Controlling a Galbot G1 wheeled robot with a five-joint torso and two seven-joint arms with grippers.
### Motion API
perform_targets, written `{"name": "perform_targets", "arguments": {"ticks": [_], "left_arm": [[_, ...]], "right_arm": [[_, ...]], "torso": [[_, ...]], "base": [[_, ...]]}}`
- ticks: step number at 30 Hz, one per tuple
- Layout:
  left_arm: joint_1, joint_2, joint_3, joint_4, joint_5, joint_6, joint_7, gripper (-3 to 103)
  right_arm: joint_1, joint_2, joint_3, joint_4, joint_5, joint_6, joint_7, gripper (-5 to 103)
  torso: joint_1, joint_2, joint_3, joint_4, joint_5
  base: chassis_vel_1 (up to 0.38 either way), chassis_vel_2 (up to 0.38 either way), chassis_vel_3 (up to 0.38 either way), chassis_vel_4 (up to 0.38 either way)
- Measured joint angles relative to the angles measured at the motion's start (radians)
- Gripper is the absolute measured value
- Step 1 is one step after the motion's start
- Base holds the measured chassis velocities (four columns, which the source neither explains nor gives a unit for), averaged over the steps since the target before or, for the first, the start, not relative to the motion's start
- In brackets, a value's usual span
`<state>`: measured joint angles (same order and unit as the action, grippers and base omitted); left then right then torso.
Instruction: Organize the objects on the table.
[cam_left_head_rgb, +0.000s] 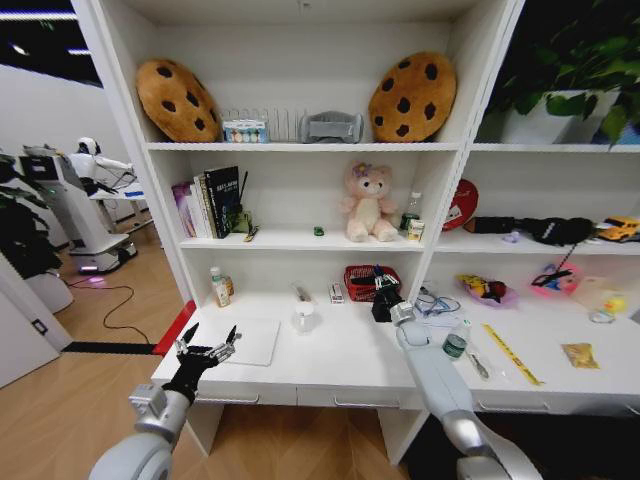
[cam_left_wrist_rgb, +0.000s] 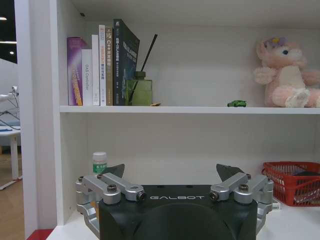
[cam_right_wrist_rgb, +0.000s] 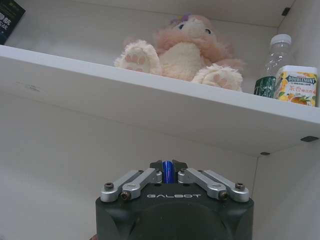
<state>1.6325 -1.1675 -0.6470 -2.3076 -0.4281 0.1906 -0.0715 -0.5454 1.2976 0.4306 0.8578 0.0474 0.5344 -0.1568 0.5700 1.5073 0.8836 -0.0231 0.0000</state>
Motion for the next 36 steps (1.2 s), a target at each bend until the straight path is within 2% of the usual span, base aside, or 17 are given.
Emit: {"name": "perform_targets", "arguments": {"ticks": [7,22,30,31,33,36], "left_arm": [[0.0,0.0,0.0,0.0,0.0,0.0,0.0,100],[0.0,0.0,0.0,0.0,0.0,0.0,0.0,100],[0.0,0.0,0.0,0.0,0.0,0.0,0.0,100],[0.0,0.0,0.0,0.0,0.0,0.0,0.0,100],[0.0,0.0,0.0,0.0,0.0,0.0,0.0,100],[0.0,0.0,0.0,0.0,0.0,0.0,0.0,100]], "right_arm": [[0.028,0.009,0.021,-0.066,-0.001,0.014,0.003,9],[0.088,0.006,0.007,-0.158,0.045,-0.022,0.019,9],[0.091,0.005,0.009,-0.173,0.024,-0.021,0.041,8],[0.09,0.004,0.009,-0.172,0.015,-0.025,0.054,13],[0.089,0.004,0.009,-0.17,0.013,-0.027,0.058,13],[0.08,0.004,0.006,-0.153,0.011,-0.04,0.074,29]], "torso": [[0.0,0.0,0.0,0.0,0.0],[0.0,0.0,0.0,0.0,0.0],[0.0,0.0,0.0,-0.0001,0.0],[0.0,0.0,0.0,-0.0001,0.0],[0.0,0.0,0.0,-0.0001,0.0],[0.0,0.0,0.0,-0.0001,0.0]], "base": [[0.0,0.0,0.0,0.0],[0.0,0.0,0.0,0.0],[0.0,0.0,0.0,0.0],[0.0,0.0,0.0,0.0],[0.0,0.0,0.0,0.0],[0.0,0.0,0.0,0.0]]}}
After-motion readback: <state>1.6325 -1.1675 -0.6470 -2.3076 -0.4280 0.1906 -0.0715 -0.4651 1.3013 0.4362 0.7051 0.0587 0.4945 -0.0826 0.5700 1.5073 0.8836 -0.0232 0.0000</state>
